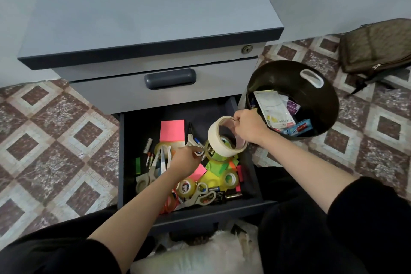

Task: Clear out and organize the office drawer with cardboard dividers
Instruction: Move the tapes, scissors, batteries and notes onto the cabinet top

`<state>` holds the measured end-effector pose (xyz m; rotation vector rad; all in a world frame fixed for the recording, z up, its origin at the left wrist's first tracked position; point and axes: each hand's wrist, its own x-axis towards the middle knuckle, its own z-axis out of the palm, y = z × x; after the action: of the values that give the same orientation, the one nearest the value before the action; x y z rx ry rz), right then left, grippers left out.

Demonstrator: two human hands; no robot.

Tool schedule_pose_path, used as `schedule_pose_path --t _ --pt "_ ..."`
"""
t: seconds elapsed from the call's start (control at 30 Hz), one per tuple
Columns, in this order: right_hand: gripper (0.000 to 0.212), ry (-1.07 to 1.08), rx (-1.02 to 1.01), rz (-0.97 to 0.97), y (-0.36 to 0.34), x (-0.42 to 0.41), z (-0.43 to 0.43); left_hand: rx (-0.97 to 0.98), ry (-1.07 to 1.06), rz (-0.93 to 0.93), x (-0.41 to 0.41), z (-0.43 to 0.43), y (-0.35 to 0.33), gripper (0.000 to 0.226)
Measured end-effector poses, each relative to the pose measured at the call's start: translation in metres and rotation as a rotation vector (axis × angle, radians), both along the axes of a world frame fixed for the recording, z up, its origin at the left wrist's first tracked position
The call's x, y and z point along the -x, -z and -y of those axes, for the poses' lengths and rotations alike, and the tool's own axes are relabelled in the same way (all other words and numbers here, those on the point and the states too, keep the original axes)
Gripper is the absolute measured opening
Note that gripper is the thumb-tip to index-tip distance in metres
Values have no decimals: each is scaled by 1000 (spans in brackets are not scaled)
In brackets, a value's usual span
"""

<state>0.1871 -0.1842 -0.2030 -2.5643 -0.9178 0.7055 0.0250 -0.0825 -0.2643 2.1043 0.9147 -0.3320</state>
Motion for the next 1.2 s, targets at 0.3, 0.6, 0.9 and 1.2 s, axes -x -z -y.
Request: schedule_pose_path --t 0.3,0.6,0.9,1.2 --pt "16 71 -91 -29 -1 -21 8 88 166 -134 -22 15 20 46" --pt "21 121 -85 -74 -4 -23 10 -18 166 -136 -24 20 27 29" --pt "17 163 -79 -145 -24 -3 11 -19 75 37 1 12 0 9" --pt "34 144 -195 -154 -72 35 16 -125 -35 248 56 3 -62 17"
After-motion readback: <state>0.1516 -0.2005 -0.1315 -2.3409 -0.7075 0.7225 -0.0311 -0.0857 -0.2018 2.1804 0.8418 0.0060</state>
